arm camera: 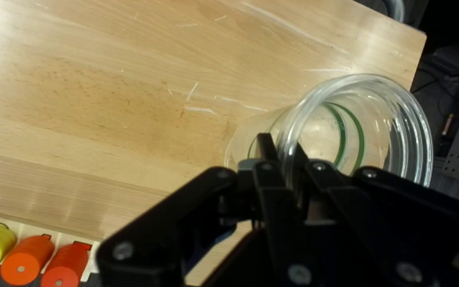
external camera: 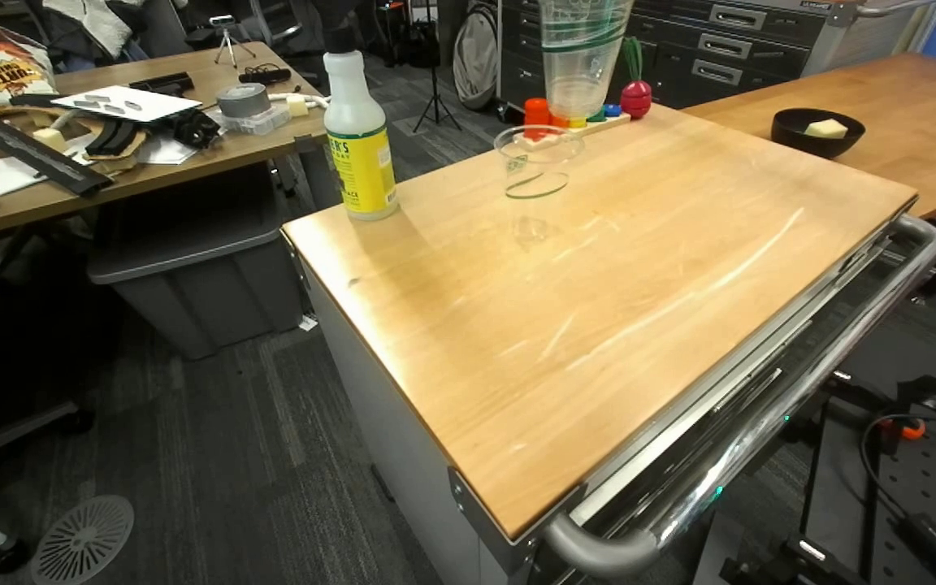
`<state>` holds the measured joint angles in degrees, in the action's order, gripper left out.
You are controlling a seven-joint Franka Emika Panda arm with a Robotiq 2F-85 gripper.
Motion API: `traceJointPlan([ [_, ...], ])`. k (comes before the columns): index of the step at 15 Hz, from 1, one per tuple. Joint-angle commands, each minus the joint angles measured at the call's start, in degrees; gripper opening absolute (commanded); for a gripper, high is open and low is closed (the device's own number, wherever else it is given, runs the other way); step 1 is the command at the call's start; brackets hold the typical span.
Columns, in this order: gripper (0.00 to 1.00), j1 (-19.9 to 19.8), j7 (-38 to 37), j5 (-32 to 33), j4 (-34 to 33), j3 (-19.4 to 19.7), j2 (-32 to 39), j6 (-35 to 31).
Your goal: Place all the cups in one cup
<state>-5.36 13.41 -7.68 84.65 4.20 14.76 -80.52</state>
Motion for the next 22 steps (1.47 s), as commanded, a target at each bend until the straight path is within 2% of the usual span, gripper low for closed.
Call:
traceJointPlan([
  [1,0.02,-2.5,1.6,-4.1,-9.8,-0.6,7.2,5.9],
  [4,0.02,-4.2,2.3,-7.3,-14.4,-1.1,10.2,9.0],
  [8,0.02,-5.6,2.6,-9.7,-16.6,-1.4,12.2,10.7],
  [17,0.02,-4.3,3.1,-8.4,-9.3,-2.4,10.9,5.7],
  [22,0.02,-3.8,3.3,-7.0,-6.2,-2.2,10.4,-0.5],
])
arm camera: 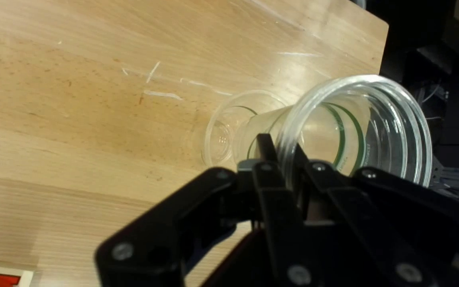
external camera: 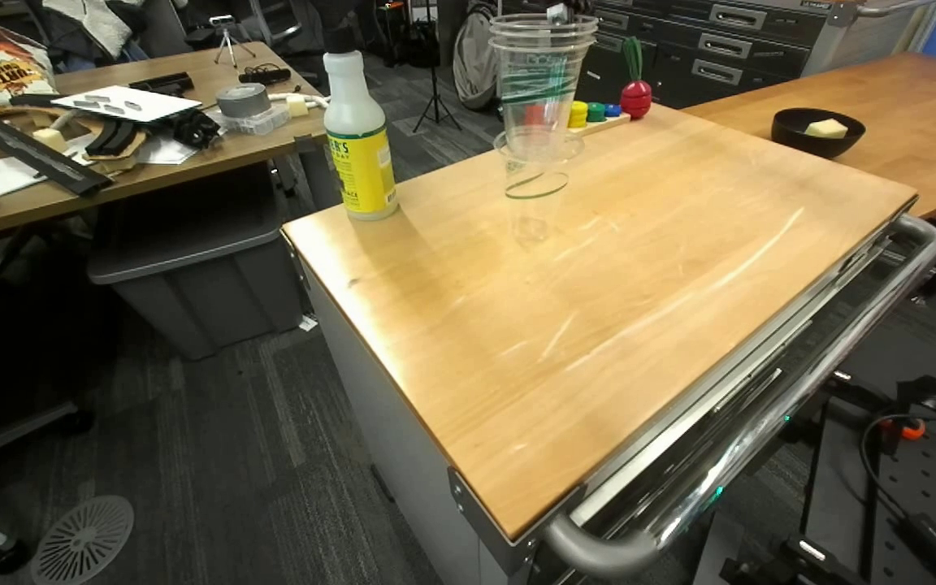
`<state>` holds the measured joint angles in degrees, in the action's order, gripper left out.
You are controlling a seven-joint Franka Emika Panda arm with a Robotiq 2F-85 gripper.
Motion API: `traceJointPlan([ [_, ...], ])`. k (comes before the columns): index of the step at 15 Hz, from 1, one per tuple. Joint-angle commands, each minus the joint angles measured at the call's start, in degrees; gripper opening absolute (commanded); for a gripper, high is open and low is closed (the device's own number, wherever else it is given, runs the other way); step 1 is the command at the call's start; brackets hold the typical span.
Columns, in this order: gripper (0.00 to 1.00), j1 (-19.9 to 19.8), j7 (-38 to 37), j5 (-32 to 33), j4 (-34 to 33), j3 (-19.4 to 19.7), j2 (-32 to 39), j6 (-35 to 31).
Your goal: Place all the cups in one cup
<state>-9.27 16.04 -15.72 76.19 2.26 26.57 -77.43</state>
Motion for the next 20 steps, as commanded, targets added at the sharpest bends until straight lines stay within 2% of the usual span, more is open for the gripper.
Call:
traceJointPlan([
  [1,0.02,0.0,0.7,1.3,2.8,-0.2,-1.5,-4.9],
  [5,0.05,-0.1,1.2,1.9,5.1,-0.3,-1.9,-8.1],
  [20,0.06,1.0,4.9,4.6,16.8,-0.6,-8.1,-15.0],
])
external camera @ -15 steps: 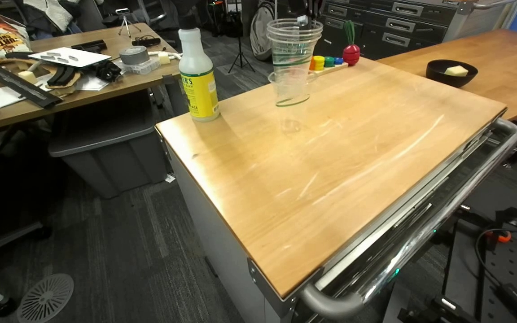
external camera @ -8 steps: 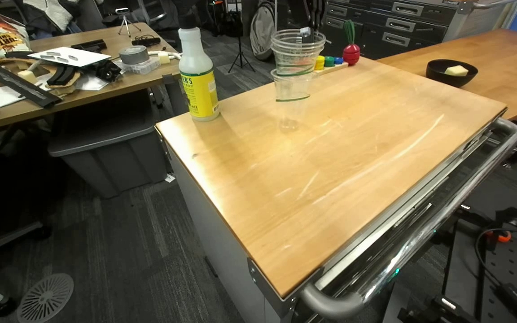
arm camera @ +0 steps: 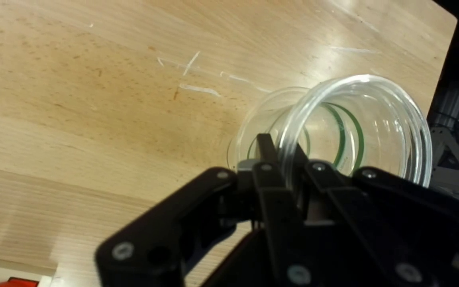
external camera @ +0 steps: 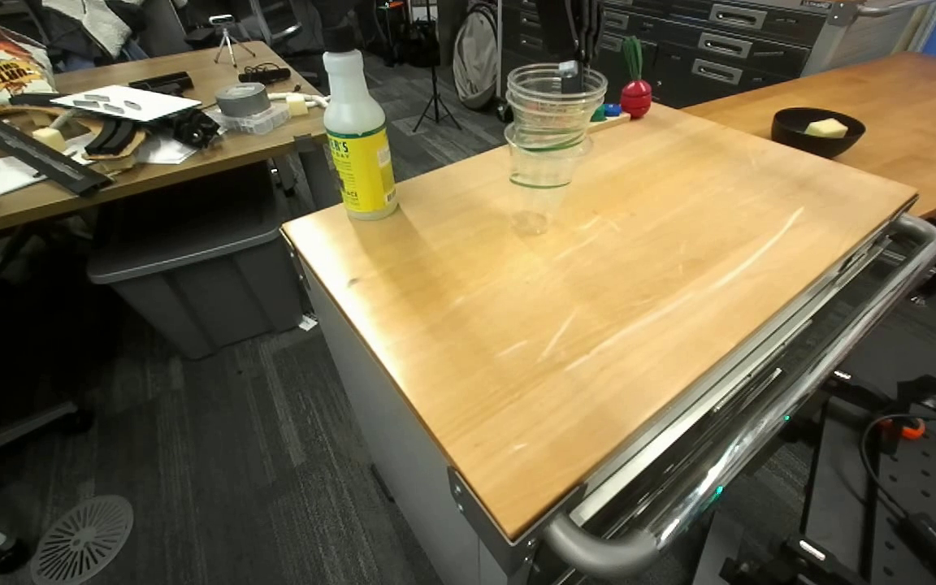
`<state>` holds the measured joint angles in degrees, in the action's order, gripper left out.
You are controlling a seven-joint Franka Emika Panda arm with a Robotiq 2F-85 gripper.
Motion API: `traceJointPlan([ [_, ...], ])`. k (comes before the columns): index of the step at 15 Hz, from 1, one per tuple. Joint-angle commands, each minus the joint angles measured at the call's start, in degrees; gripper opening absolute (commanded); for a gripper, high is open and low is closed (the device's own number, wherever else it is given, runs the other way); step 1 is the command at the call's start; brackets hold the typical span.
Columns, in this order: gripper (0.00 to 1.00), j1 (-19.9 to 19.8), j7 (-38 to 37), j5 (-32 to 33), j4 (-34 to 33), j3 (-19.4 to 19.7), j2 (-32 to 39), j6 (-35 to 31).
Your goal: Place all the cups in one cup
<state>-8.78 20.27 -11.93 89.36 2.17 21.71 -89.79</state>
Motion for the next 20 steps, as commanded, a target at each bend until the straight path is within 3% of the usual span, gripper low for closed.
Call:
traceJointPlan([
  [1,0.06,0.7,0.6,0.8,3.9,-0.5,-3.3,-3.2],
  [3,0.09,1.0,0.6,0.8,4.1,-0.6,-3.6,-3.9],
  [4,0.34,1.2,0.7,0.9,4.2,-0.7,-3.6,-4.1],
  [6,0.42,1.5,0.7,1.2,4.3,-0.8,-3.8,-4.6],
  [13,0.95,2.4,0.4,5.7,6.7,-0.5,-6.8,-5.9],
  [14,1.00,2.6,-0.2,7.4,6.8,-0.4,-7.3,-5.1],
  [20,1.00,2.9,-12.8,12.6,6.9,0.9,-13.5,6.1],
])
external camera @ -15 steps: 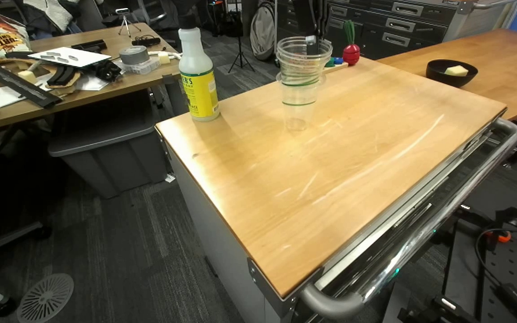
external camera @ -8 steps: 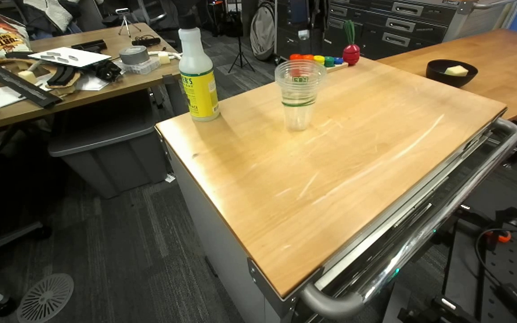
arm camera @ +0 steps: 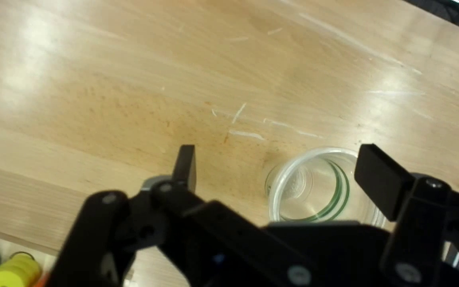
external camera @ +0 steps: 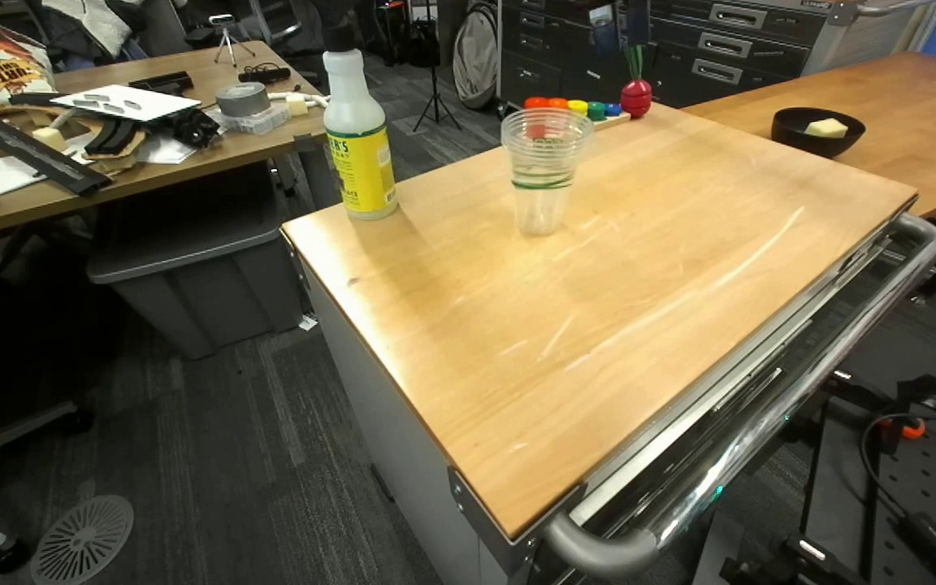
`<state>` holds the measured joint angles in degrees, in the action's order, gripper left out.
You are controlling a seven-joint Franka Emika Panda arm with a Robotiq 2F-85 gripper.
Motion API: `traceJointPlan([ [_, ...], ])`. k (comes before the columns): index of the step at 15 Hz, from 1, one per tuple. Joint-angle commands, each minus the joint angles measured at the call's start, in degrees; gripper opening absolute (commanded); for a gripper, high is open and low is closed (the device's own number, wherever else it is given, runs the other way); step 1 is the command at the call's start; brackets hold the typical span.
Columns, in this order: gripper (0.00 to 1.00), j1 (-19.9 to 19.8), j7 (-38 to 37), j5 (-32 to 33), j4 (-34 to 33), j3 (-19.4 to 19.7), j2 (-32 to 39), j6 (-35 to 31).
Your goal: Place all the cups in one cup
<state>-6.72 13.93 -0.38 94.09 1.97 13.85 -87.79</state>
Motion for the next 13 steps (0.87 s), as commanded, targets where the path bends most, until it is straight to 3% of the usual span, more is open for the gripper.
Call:
traceJointPlan([
  [1,1.00,0.5,-8.0,-0.5,2.3,1.3,-7.2,6.6],
  [4,1.00,0.2,-14.5,-3.7,5.0,2.2,-12.8,8.7],
  [7,1.00,0.2,-20.6,-5.1,9.9,3.0,-18.7,6.6],
  [10,1.00,-0.1,-21.1,-3.9,15.5,3.5,-23.8,7.9],
  [11,1.00,0.3,-19.9,-3.6,9.9,3.4,-18.9,8.3],
  [13,1.00,0.2,-20.0,-3.6,13.1,3.6,-21.5,8.3],
])
